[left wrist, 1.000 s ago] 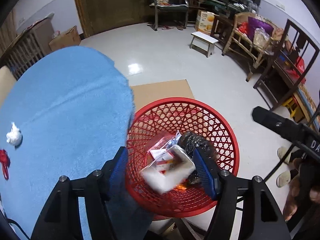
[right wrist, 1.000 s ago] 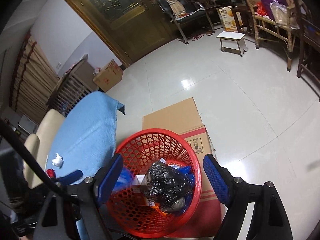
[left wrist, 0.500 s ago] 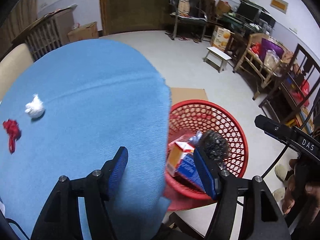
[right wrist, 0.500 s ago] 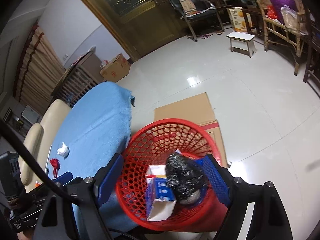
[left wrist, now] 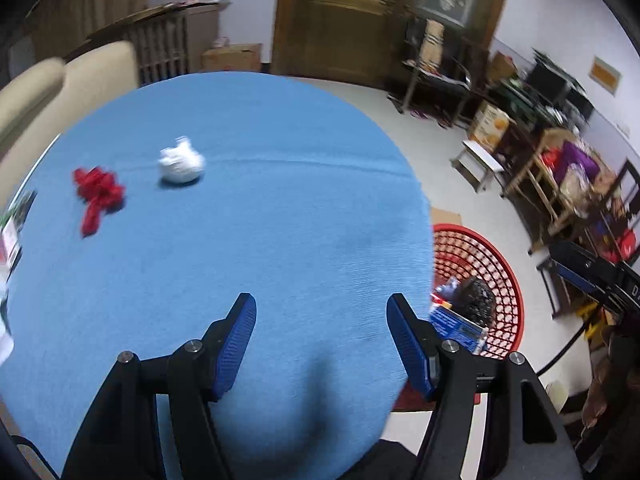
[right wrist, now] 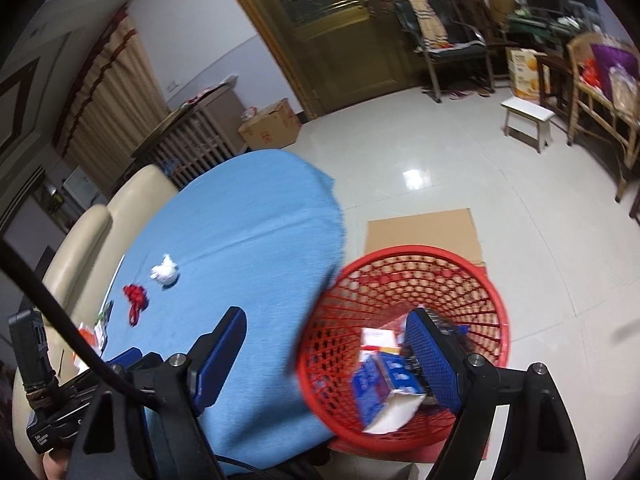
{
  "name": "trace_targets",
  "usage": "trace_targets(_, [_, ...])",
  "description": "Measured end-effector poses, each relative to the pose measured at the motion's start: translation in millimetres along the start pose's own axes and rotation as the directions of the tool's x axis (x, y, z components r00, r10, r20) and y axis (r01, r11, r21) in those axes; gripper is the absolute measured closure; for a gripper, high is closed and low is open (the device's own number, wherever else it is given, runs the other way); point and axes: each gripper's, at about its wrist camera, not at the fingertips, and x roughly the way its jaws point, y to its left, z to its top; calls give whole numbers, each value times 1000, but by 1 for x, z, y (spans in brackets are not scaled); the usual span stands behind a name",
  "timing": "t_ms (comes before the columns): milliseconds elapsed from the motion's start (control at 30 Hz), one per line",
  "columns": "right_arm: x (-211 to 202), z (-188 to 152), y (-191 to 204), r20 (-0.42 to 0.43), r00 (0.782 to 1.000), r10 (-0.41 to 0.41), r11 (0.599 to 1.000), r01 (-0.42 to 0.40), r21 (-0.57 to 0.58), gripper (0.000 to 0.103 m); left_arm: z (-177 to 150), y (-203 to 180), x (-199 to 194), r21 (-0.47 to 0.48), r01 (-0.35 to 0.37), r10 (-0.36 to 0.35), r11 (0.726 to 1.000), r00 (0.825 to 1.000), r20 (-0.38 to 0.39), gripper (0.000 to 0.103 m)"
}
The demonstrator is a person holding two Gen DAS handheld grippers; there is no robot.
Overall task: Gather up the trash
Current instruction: 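Move both grippers back over the table toward the red ribbon, then grasp the red ribbon with the left gripper while the right gripper grasps the white tissue ball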
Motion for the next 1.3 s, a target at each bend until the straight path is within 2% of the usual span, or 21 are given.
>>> trace_targets(367, [-4, -5, 74, -9, 999, 53, 989, -53, -140, 18, -17, 81, -30, -185, -53, 66, 981, 996, 64, 34])
trace_targets(700, [10, -23, 115, -58, 995, 86, 972, -97, -214, 18, -37, 140, -44, -336, -120, 151, 934, 986, 69, 34])
trace_targets(833, [28, -33, 128, -108, 989, 105, 962, -128, -240, 18, -43, 159, -43, -365, -164, 196, 917, 979, 53, 34])
trace_targets(967, [51, -40, 137, -168, 979, 114, 955, -155, -252, 18, -42, 172, -34, -390, -183, 210, 902, 977, 27, 34])
trace_targets(1300, [89, -50, 152, -249, 960, 130, 944, -197, -265, 18, -13, 187, -11, -415, -228, 246, 881, 969, -10, 34])
